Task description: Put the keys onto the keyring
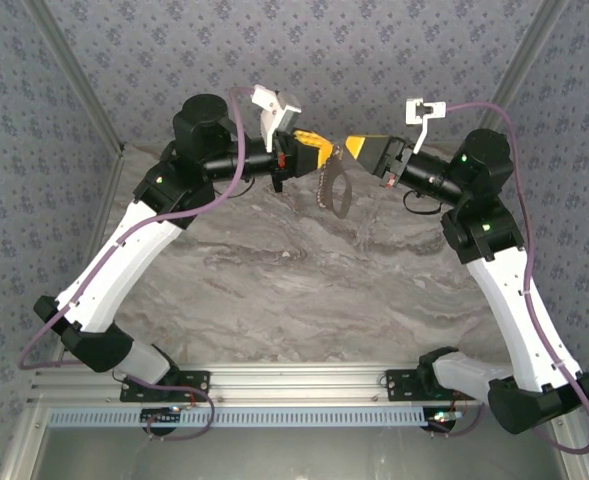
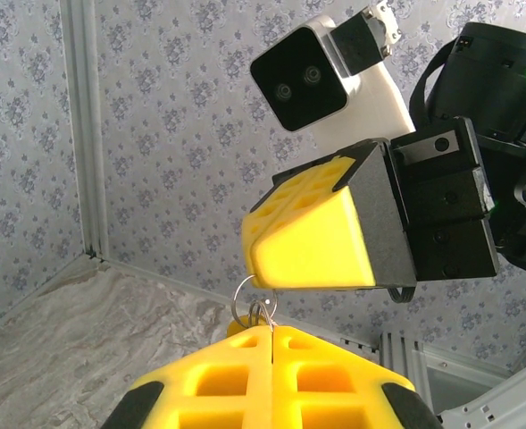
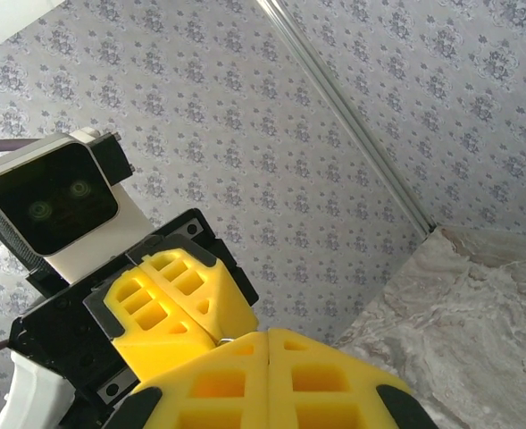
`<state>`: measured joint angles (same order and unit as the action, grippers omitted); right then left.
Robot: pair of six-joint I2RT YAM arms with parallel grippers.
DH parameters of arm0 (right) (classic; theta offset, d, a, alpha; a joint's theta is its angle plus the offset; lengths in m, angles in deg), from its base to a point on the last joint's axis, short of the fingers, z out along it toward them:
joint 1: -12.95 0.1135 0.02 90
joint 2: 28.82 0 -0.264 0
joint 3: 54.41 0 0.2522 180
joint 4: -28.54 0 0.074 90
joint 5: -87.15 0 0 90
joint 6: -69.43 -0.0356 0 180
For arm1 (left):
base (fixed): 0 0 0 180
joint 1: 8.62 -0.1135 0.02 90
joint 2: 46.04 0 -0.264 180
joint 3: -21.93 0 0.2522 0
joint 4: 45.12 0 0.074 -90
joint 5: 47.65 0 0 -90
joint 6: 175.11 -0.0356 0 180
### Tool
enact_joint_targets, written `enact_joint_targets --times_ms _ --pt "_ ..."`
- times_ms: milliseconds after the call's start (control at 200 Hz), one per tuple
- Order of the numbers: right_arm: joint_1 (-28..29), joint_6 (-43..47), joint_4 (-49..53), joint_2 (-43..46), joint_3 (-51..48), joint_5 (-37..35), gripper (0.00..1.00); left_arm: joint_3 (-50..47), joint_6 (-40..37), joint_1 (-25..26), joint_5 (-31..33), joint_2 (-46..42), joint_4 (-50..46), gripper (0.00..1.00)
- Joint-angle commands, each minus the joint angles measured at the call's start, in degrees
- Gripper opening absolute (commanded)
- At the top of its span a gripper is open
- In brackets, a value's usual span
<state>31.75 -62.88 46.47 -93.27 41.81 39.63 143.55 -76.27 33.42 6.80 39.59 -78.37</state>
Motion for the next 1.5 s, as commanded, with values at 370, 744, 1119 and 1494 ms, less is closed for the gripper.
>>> enact_joint_targets --times_ms 370,744,1119,1494 --pt "-1.5 0.9 0.1 4.4 -0.3 -3.1 0.00 1.6 -1.0 0.4 0.0 -0.7 1.7 0.00" --pt "0.3 0.0 -2.7 1.7 1.6 -1.5 0.00 1.7 -0.3 0.4 -0.7 -0.1 2.5 0.00" --pt "2.4 0.0 -4.3 -0.5 3.0 -1.6 0.00 1.7 -0.3 0.5 -0.7 0.0 2.4 0.00" --pt "2.7 1.2 -2.0 -0.3 2.0 -1.9 0.00 1.8 -0.1 0.4 -0.4 0.2 3.3 0.00"
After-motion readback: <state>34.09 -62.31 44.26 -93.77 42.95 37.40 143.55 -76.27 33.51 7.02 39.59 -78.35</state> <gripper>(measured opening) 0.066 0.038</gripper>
